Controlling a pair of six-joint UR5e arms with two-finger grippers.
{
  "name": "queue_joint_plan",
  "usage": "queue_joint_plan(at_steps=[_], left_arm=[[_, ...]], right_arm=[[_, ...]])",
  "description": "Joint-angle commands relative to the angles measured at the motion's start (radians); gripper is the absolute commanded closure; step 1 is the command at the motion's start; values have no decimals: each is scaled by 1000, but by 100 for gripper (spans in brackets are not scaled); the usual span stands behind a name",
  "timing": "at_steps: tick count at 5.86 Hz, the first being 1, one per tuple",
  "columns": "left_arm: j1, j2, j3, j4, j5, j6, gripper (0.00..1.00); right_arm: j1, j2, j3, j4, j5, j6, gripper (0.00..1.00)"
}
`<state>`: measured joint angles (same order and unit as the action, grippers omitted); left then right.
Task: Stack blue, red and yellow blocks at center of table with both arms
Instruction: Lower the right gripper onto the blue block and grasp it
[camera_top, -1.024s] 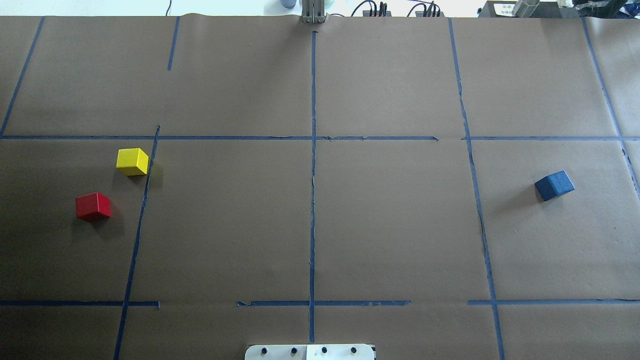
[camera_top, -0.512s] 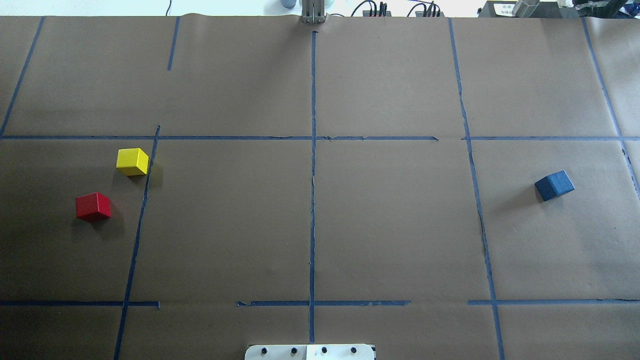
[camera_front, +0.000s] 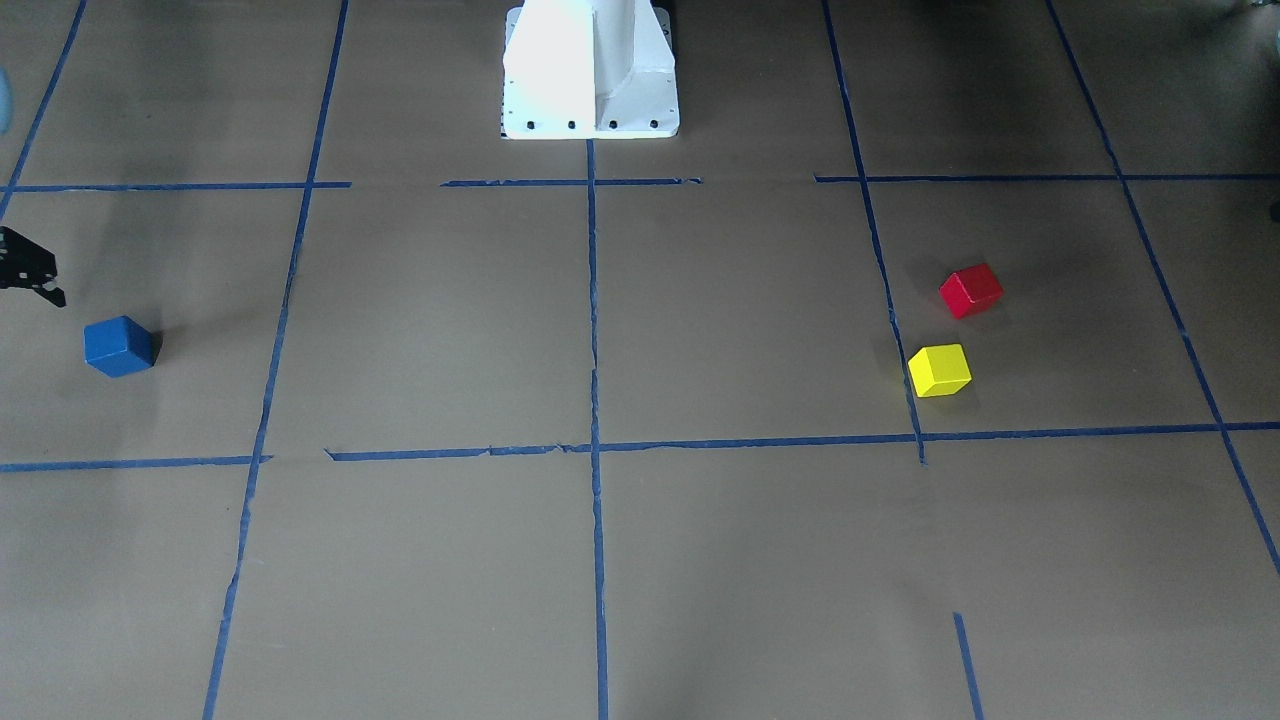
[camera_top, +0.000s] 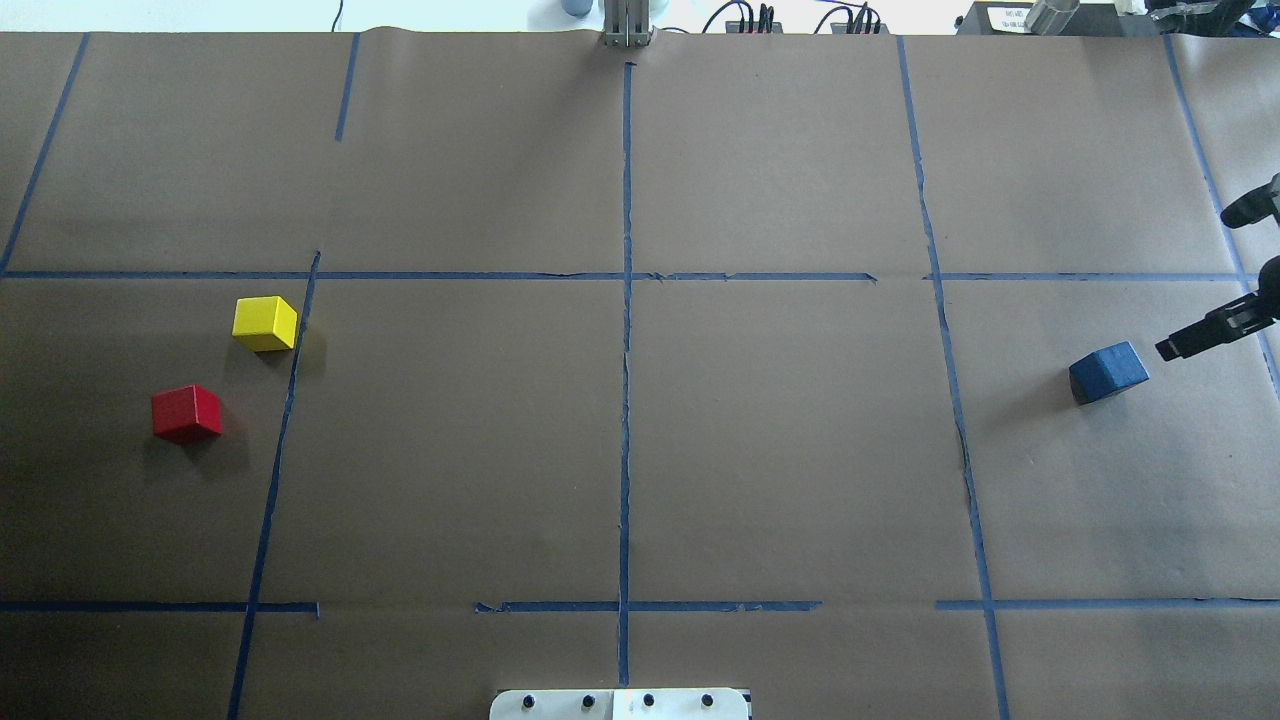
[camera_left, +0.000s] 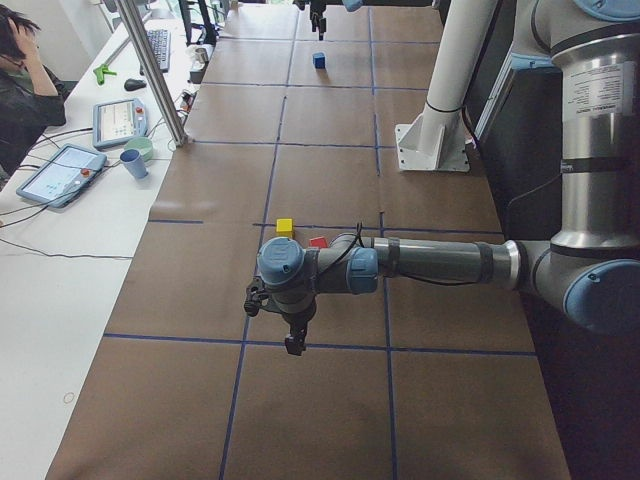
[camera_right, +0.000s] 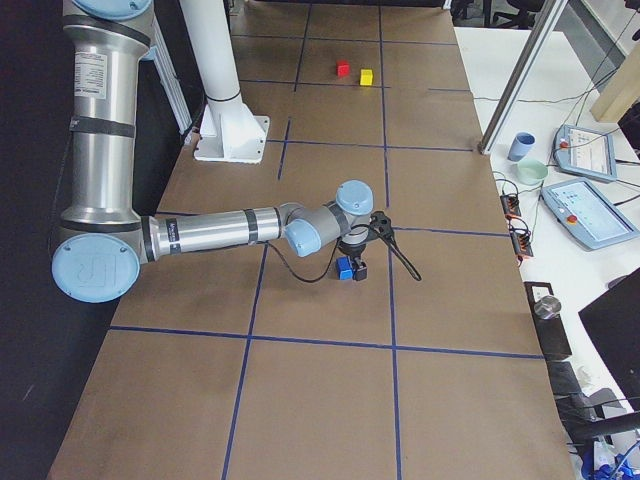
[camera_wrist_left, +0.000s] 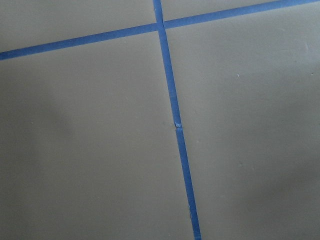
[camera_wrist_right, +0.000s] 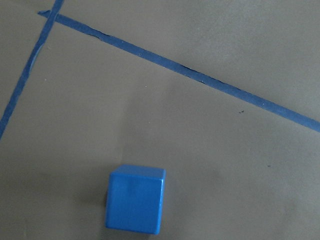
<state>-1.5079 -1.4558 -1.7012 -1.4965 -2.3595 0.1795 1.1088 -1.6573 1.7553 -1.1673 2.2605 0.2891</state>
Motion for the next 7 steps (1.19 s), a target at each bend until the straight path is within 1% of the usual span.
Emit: queue_joint_plan(at_steps=[1, 2, 5, 6, 7], left_arm=[[0, 0, 0, 1, 0, 0, 0], [0, 0, 0, 1, -1, 0, 0], [0, 0, -2, -1, -1, 0, 0], [0, 0, 0, 1, 0, 0, 0], [0, 0, 0, -1, -1, 0, 0]], right_arm=[[-94, 28, -37, 76, -73, 146, 1], [-113, 63, -83, 77, -75, 160, 1], [-138, 63, -126, 77, -75, 160, 2], [-138, 65, -129, 77, -67, 157, 61], [-138, 65, -125, 77, -67, 159, 93]])
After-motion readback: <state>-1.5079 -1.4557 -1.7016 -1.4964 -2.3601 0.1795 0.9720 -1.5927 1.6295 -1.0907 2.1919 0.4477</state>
